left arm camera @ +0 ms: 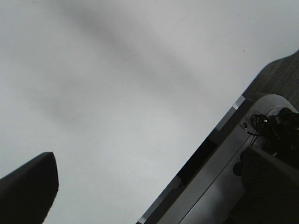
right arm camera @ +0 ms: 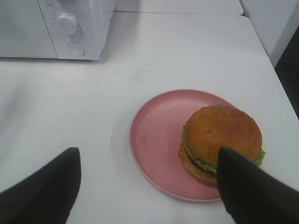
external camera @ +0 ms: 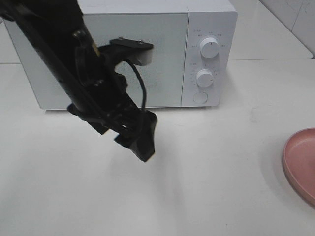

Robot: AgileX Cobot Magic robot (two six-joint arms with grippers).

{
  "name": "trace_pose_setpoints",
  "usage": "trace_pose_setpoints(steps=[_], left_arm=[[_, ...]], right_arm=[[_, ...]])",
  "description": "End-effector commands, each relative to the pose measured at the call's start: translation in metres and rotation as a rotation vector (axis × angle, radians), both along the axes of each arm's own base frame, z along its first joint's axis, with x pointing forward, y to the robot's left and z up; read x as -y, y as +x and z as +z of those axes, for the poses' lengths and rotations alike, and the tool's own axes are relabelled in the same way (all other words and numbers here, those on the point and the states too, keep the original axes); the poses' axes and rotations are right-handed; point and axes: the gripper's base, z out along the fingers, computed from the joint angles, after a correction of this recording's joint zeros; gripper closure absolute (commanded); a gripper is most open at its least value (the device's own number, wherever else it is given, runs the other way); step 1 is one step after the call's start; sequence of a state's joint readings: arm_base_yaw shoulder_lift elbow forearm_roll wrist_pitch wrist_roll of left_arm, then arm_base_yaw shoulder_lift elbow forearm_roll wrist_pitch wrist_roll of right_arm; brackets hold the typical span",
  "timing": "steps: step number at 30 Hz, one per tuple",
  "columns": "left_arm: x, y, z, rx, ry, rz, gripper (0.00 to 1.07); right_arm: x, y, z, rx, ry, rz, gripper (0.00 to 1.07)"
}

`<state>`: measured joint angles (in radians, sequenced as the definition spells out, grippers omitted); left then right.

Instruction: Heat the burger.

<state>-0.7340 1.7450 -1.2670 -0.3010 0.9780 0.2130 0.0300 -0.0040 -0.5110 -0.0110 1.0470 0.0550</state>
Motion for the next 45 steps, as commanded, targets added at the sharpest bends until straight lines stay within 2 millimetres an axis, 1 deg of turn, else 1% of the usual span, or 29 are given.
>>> trace_pose_setpoints(steps=[1,2,3,4,5,6,7,8,9,10,11,12,13,14,15,16,19,22,23,25,27,28,30,31,34,35,36,40,45], left_arm=[[-0.018,0.008,0.009,-0.010,0.017,0.066,0.06],[-0.037,0.013,0.012,-0.016,0.016,0.122,0.06],[-0.046,0.013,0.011,-0.021,0.019,0.146,0.06],[-0.046,0.013,0.011,-0.021,0.019,0.146,0.06],[-0.067,0.014,0.010,-0.031,0.026,0.202,0.06],[-0.078,0.012,0.009,-0.035,0.029,0.230,0.06],[-0.078,0.012,0.009,-0.035,0.029,0.230,0.06],[-0.099,0.007,0.009,-0.042,0.032,0.285,0.06],[-0.111,0.004,0.009,-0.046,0.034,0.317,0.06],[-0.111,0.004,0.009,-0.046,0.034,0.317,0.06],[-0.131,-0.003,0.008,-0.055,0.036,0.375,0.06],[-0.142,-0.007,0.009,-0.053,0.034,0.407,0.06],[-0.142,-0.007,0.009,-0.053,0.034,0.407,0.06],[-0.161,-0.016,0.011,-0.046,0.030,0.467,0.06],[-0.168,-0.021,0.012,-0.040,0.027,0.491,0.06],[-0.183,-0.033,0.016,-0.019,0.018,0.538,0.06],[-0.190,-0.040,0.017,-0.006,0.016,0.560,0.06],[-0.217,-0.072,0.018,0.056,0.029,0.653,0.06],[-0.217,-0.072,0.018,0.056,0.029,0.653,0.06],[-0.228,-0.091,0.018,0.104,0.037,0.704,0.06],[-0.230,-0.096,0.017,0.113,0.036,0.717,0.06],[-0.234,-0.108,0.018,0.150,0.023,0.741,0.06],[-0.234,-0.113,0.018,0.164,0.019,0.747,0.06],[-0.235,-0.124,0.019,0.204,0.012,0.745,0.06],[-0.235,-0.130,0.018,0.222,0.009,0.745,0.06],[-0.236,-0.140,0.017,0.244,0.006,0.757,0.06],[-0.237,-0.147,0.019,0.277,0.004,0.781,0.06],[-0.239,-0.158,0.022,0.325,-0.003,0.828,0.06],[-0.242,-0.179,0.033,0.472,-0.043,0.864,0.06]], right_arm=[[0.000,-0.004,0.000,0.029,0.001,-0.004,0.31],[0.000,-0.004,0.000,0.029,0.001,-0.004,0.31],[0.000,-0.004,0.000,0.029,0.001,-0.004,0.31],[0.000,-0.004,0.000,0.029,0.001,-0.004,0.31],[0.000,-0.004,0.000,0.029,0.001,-0.004,0.31],[0.000,-0.004,0.000,0.029,0.001,-0.004,0.31],[0.000,-0.004,0.000,0.029,0.001,-0.004,0.31],[0.000,-0.004,0.000,0.029,0.001,-0.004,0.31],[0.000,-0.004,0.000,0.029,0.001,-0.004,0.31],[0.000,-0.004,0.000,0.029,0.001,-0.004,0.31],[0.000,-0.004,0.000,0.029,0.001,-0.004,0.31],[0.000,-0.004,0.000,0.029,0.001,-0.004,0.31],[0.000,-0.004,0.000,0.029,0.001,-0.004,0.31],[0.000,-0.004,0.000,0.029,0.001,-0.004,0.31],[0.000,-0.004,0.000,0.029,0.001,-0.004,0.31],[0.000,-0.004,0.000,0.029,0.001,-0.004,0.31],[0.000,-0.004,0.000,0.029,0.001,-0.004,0.31],[0.000,-0.004,0.000,0.029,0.001,-0.004,0.31],[0.000,-0.004,0.000,0.029,0.001,-0.004,0.31],[0.000,-0.004,0.000,0.029,0.001,-0.004,0.31],[0.000,-0.004,0.000,0.029,0.001,-0.004,0.31],[0.000,-0.004,0.000,0.029,0.001,-0.004,0.31],[0.000,-0.004,0.000,0.029,0.001,-0.004,0.31],[0.000,-0.004,0.000,0.029,0.001,-0.004,0.31],[0.000,-0.004,0.000,0.029,0.001,-0.004,0.31],[0.000,-0.004,0.000,0.029,0.001,-0.004,0.31],[0.000,-0.004,0.000,0.029,0.001,-0.004,0.31],[0.000,-0.004,0.000,0.029,0.001,-0.004,0.31],[0.000,-0.004,0.000,0.029,0.001,-0.004,0.31]])
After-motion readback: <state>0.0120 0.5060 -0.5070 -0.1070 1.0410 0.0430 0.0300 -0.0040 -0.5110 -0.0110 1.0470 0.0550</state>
